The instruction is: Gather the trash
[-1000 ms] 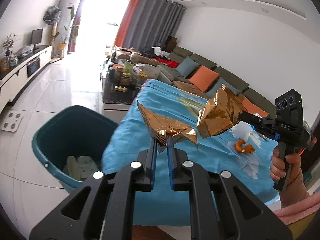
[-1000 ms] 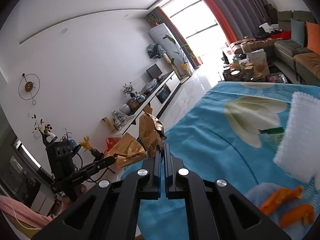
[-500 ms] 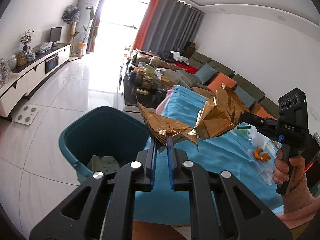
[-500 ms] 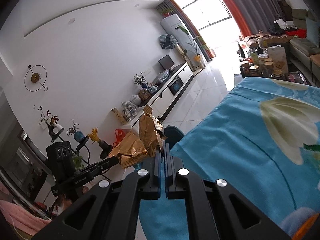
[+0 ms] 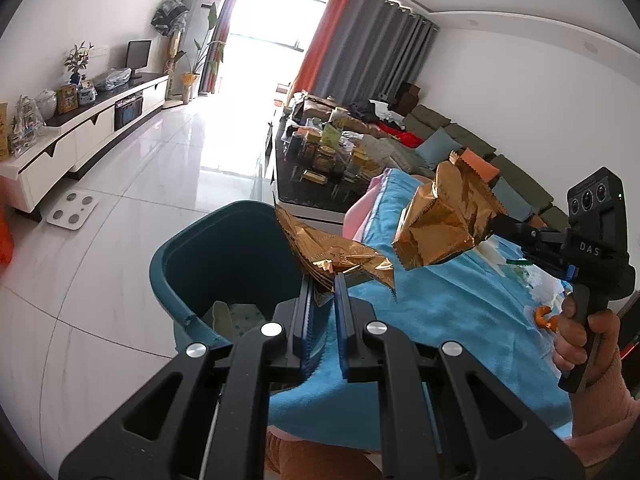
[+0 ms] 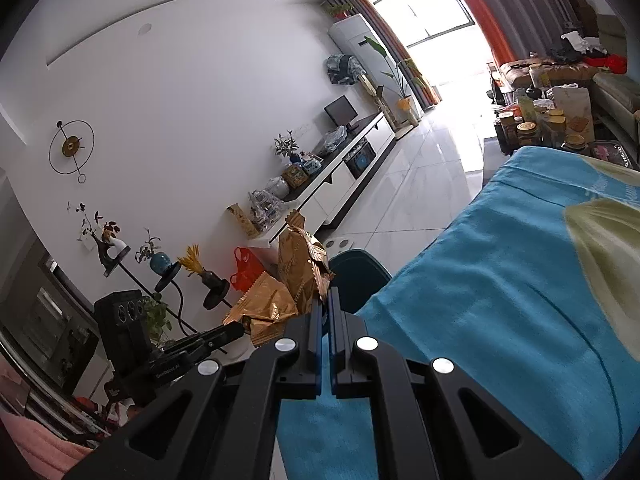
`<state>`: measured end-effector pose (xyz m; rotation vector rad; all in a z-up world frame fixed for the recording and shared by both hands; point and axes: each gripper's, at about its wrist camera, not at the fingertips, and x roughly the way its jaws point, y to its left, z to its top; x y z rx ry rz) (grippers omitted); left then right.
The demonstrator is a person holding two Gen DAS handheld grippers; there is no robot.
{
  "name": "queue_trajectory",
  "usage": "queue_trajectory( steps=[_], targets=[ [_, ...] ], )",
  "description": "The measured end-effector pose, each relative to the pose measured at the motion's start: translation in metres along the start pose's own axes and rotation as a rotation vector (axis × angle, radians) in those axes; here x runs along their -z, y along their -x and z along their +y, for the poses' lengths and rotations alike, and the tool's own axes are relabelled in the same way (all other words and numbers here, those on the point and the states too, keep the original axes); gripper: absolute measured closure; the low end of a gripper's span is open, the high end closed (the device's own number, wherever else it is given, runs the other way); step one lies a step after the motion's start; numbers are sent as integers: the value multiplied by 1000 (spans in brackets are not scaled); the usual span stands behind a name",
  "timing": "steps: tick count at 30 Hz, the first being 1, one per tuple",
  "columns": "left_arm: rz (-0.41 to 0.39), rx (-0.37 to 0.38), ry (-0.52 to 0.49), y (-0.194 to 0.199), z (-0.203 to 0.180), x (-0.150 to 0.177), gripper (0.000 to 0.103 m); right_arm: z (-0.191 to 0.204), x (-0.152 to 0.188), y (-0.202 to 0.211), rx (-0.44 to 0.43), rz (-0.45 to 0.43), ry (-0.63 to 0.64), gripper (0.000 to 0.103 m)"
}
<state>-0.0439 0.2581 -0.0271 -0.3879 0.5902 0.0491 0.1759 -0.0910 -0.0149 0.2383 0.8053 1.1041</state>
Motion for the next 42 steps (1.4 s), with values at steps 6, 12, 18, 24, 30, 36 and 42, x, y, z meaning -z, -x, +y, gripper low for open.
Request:
queue_trajectory(
  steps=[6,12,18,24,30,36,42],
  targets=[
    [9,-27,20,-4,10,0,92,-2,-4,-14,5,15,-13,101],
    [24,-55,23,-11,10,1,92,-4,-6,-32,17,42,-16,101],
    [45,-74,41,-20,18,2,92,-3,-8,-48,28,63,-16,101],
    [63,-98,45,-27,22,4,92,-4,-7,-69,53,97,-24,101],
    [83,-115,57,-37,26,4,92,-2,-6,-89,76,130,-31,101],
    [102,-127,73,-47,27,4,92,0,-5,-106,95,163,-28,99],
    [118,-127,83,-60,29,3,92,4,0,-117,95,194,-18,96]
  ],
)
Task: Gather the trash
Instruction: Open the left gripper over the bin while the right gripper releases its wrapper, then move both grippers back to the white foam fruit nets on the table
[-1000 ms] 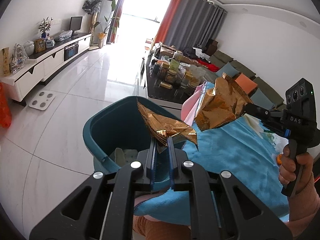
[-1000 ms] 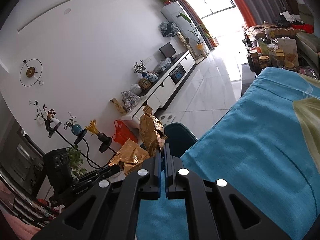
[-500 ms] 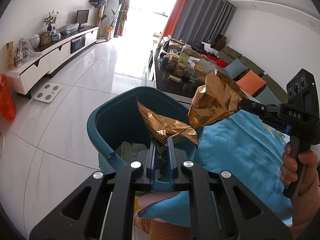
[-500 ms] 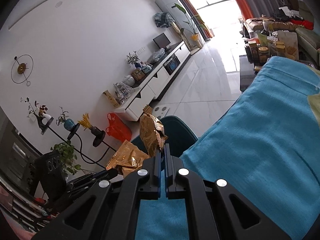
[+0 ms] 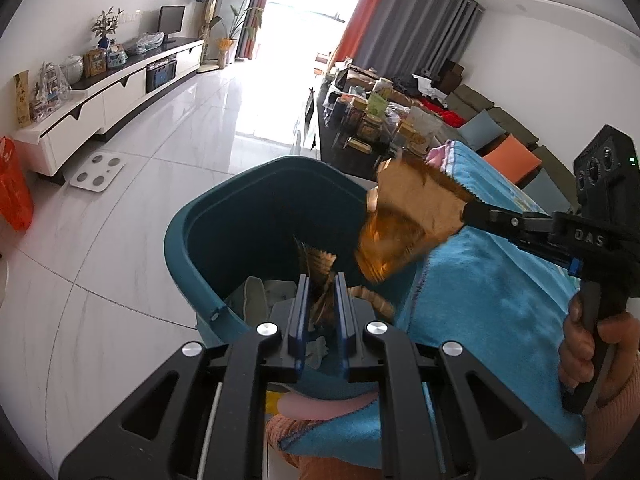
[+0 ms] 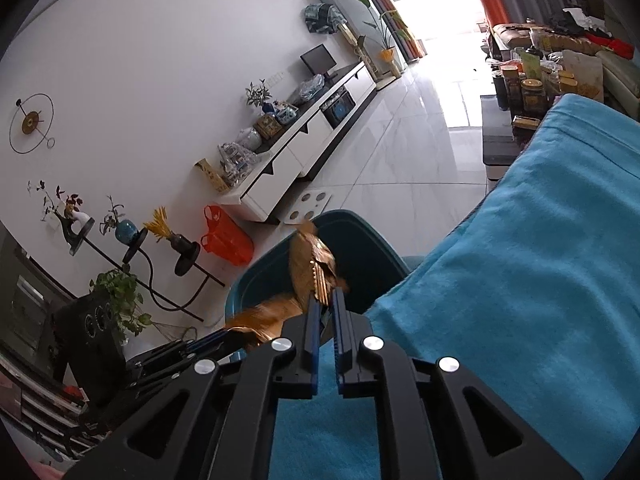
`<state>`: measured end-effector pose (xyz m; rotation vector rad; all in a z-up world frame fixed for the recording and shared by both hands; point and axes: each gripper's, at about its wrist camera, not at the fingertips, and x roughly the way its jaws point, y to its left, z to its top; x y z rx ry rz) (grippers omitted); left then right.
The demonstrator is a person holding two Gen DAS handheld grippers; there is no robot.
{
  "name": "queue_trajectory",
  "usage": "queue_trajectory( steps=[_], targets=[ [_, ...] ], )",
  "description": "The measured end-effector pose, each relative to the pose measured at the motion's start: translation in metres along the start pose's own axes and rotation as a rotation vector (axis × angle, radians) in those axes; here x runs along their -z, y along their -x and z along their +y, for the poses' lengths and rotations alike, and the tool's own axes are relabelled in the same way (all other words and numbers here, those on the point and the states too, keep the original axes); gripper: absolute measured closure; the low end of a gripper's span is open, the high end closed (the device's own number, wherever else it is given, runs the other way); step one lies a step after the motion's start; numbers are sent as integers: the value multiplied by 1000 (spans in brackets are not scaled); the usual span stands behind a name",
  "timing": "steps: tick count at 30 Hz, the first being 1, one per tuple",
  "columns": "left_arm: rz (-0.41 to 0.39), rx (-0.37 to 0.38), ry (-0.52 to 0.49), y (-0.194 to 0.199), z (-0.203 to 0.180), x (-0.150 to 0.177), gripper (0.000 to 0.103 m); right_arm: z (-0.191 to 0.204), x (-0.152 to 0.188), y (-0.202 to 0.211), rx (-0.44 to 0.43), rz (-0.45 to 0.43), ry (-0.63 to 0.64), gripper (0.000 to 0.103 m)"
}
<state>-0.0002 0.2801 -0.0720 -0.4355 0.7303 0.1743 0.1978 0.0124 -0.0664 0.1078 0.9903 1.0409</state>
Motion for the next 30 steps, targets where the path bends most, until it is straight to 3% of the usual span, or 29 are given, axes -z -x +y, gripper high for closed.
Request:
queue_trajectory(
  steps=[5,8,17,18,22,24,30],
  targets=[
    [14,5,24,-9,5,0,85,0,0,-1,3,5,0,85],
    [1,6,28,-7,4,0,78,0,0,3,4,-2,3,83],
    [-112,39,-36,30,-24,-1,52,10,12,48,12,-70,82,66],
    [-124,52,-51,33,-30,-1,46,12,14,56,18,-82,95,63],
    [-155,147,-132,43,-68,1,40,12,28,97,62,-140,140,54],
    [-154,185,-176,43,-89,4,28,8,35,117,85,-168,144,50],
    [-117,329,-331,31,-169,16,24,-26,63,185,169,-280,72,44]
  ],
)
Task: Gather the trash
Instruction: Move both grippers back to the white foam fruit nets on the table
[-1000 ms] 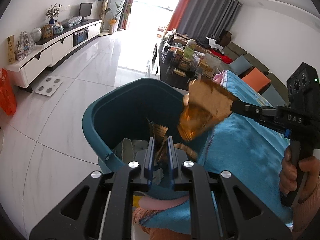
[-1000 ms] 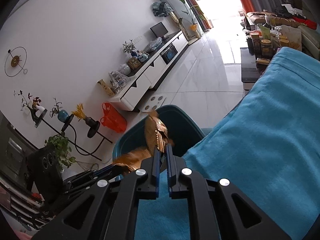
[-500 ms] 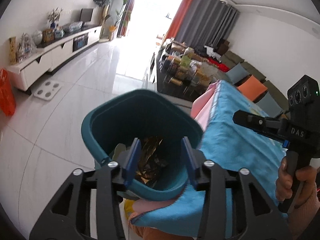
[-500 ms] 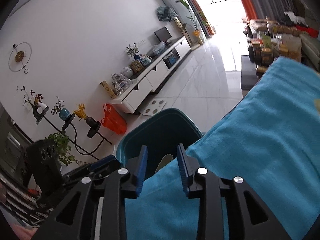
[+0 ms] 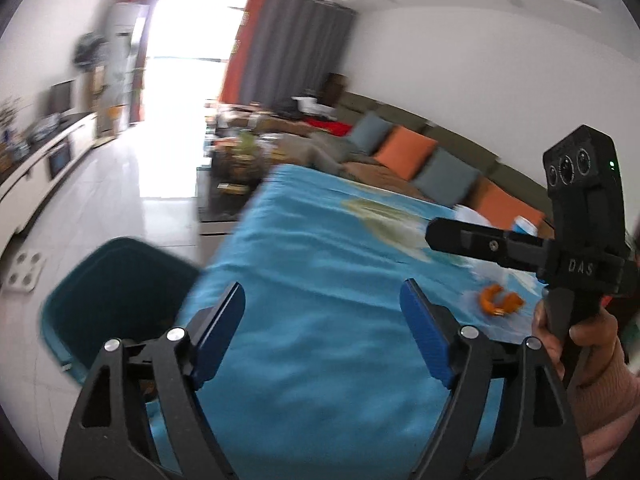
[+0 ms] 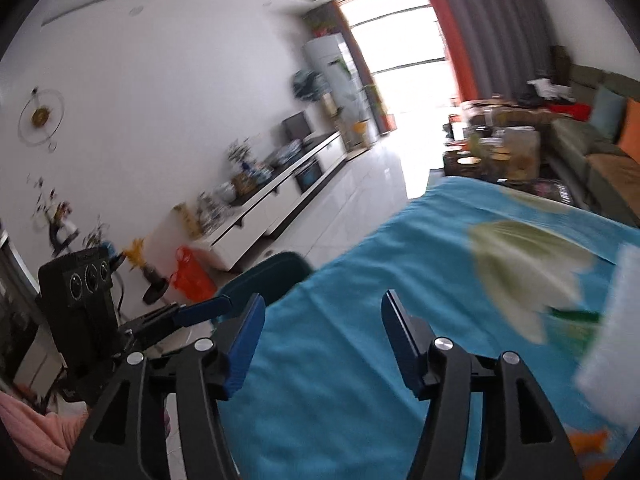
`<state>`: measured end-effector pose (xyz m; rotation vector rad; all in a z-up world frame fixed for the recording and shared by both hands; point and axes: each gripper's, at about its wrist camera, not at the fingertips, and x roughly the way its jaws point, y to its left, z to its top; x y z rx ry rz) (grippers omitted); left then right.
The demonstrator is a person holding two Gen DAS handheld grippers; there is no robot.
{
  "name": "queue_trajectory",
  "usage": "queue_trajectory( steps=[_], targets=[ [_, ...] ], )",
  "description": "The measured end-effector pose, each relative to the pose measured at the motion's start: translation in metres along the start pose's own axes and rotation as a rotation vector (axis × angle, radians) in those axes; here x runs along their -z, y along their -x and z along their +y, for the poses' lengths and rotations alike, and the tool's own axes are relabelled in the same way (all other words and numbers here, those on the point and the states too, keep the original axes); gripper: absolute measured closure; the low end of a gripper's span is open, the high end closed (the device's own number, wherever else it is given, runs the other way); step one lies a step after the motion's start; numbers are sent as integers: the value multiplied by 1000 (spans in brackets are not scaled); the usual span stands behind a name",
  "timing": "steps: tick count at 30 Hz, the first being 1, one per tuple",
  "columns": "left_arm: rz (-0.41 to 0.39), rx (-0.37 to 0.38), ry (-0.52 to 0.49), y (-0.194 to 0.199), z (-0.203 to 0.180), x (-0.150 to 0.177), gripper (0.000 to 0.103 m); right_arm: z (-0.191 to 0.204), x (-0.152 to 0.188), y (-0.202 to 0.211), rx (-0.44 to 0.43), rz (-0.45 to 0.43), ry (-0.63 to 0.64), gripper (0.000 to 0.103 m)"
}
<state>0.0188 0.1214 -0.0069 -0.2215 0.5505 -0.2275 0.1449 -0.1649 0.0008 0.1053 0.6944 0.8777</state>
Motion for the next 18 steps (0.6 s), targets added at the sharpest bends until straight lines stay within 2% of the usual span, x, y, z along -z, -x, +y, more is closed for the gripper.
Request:
queue_trajectory(
  steps=[8,13,18],
  targets=[
    [83,167,-134,-57,-77,-13,25,-63,28,71,184,-75,-119,43],
    [140,248,-179,-88,-113,-17,28,-100,44,104,273,-114,-194,43],
    [207,295,-217,-117,-138,-18,35,-130,53,128,350,-148,-241,43]
  ],
)
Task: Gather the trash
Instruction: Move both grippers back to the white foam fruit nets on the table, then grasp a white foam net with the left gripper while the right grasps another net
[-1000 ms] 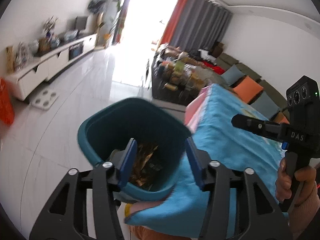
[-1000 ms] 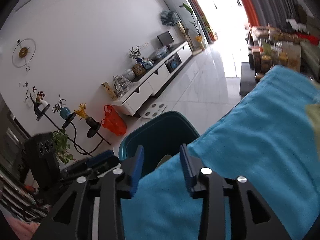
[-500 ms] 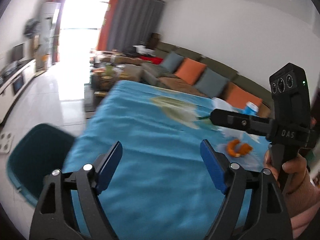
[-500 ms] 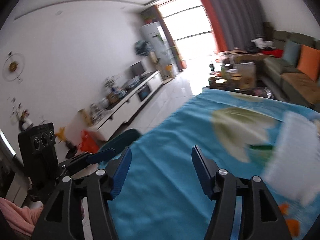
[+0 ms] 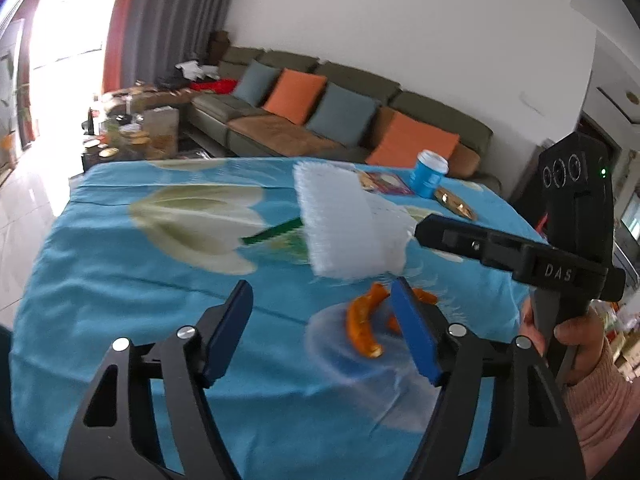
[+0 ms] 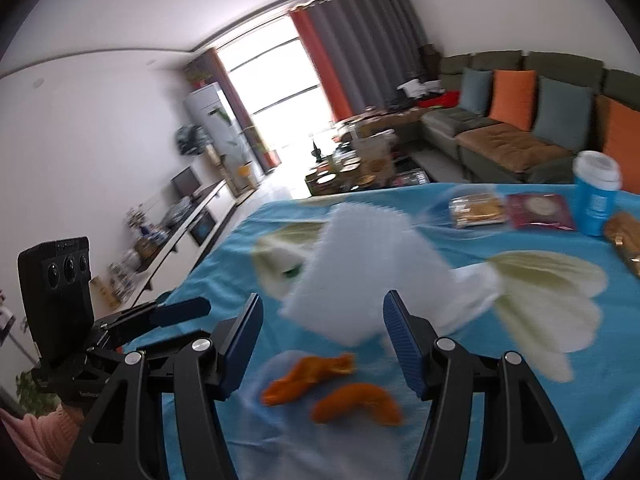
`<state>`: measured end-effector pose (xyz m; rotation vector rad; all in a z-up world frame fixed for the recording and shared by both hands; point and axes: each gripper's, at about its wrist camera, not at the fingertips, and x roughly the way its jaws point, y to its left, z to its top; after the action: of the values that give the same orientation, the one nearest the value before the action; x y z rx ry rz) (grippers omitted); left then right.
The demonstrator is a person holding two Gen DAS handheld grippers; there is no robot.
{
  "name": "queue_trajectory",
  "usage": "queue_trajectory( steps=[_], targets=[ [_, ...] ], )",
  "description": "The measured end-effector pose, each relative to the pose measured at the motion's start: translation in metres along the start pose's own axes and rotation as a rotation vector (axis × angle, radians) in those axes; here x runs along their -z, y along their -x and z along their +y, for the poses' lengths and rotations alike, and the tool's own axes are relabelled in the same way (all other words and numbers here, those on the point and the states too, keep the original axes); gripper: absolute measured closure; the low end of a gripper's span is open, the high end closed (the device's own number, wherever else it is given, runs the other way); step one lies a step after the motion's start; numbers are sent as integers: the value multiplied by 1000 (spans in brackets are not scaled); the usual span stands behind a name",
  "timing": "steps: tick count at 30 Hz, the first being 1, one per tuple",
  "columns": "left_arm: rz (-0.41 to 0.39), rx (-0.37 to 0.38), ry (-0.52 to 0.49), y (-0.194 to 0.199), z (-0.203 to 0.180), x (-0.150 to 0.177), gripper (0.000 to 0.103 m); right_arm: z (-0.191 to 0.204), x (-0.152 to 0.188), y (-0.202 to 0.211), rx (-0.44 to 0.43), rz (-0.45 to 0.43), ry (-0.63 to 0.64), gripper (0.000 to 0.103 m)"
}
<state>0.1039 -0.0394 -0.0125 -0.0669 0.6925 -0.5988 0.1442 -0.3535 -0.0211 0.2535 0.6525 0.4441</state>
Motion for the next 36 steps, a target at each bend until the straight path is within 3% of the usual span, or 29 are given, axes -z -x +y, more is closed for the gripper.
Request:
queue_trajectory(
  steps=[5,11,14,18,20,24,26,28,30,32,36],
  targets=[
    [65,31,36,-32,-4,-10,43,-34,-7,4,66,-25,-45,43],
    [105,45,62,-52,-5,-16,52,-58,-11,-8,84,-4,-90,43],
    [130,60,78,-61,-5,-18,59,-64,-14,-19,75,21,-111,43],
    [154,74,98,-71,-3,-19,79,-70,-13,-33,47,58,-135,44],
    [159,77,102,-73,-3,-18,84,-72,-11,-37,36,76,-149,54],
    [160,79,102,-73,-3,-17,86,-74,-9,-41,10,92,-161,76],
    [162,81,103,-73,-3,-16,86,-74,-8,-41,-6,89,-177,91],
    [165,84,110,-72,-2,-15,83,-76,-8,-38,-18,79,-187,96],
    [161,93,133,-69,2,-15,54,-75,-8,-35,-28,67,-186,96],
    [152,84,135,-69,3,-16,47,-72,-8,-29,-55,57,-184,97],
    [173,124,158,-74,5,-17,45,-68,-4,-24,-80,48,-168,97]
  ],
)
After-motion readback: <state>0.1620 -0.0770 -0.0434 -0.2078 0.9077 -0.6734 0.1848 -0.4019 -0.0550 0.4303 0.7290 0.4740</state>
